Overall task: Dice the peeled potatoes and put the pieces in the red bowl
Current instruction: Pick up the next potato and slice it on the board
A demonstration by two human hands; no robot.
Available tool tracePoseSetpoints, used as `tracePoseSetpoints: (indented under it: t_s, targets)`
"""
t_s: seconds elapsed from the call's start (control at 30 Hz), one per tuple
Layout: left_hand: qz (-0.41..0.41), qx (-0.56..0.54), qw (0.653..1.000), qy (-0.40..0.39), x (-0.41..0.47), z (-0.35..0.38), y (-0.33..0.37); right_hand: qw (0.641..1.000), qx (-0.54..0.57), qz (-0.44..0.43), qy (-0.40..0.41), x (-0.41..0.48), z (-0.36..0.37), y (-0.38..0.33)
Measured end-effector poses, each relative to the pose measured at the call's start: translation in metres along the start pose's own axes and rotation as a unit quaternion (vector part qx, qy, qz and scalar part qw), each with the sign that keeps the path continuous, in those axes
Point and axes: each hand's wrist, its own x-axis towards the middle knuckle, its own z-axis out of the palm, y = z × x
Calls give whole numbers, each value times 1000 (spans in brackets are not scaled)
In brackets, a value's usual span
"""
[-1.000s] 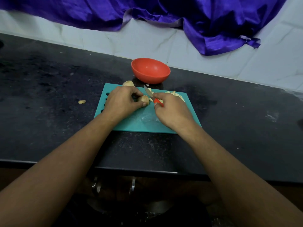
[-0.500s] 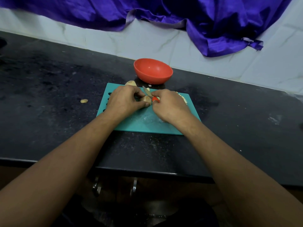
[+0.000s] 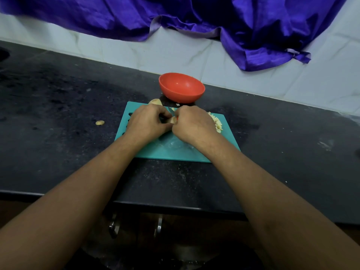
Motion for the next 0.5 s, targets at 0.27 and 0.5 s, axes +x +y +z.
tracePoseSetpoints:
  t_s: [0.27,0.5]
  targets:
    - [-2,5,1000,9,0,1,1,1000,-3,2,7,-12,3,0]
    - [6,6,1000,7,0,3,-1,1000,-6,-8,-5,-30,5,1]
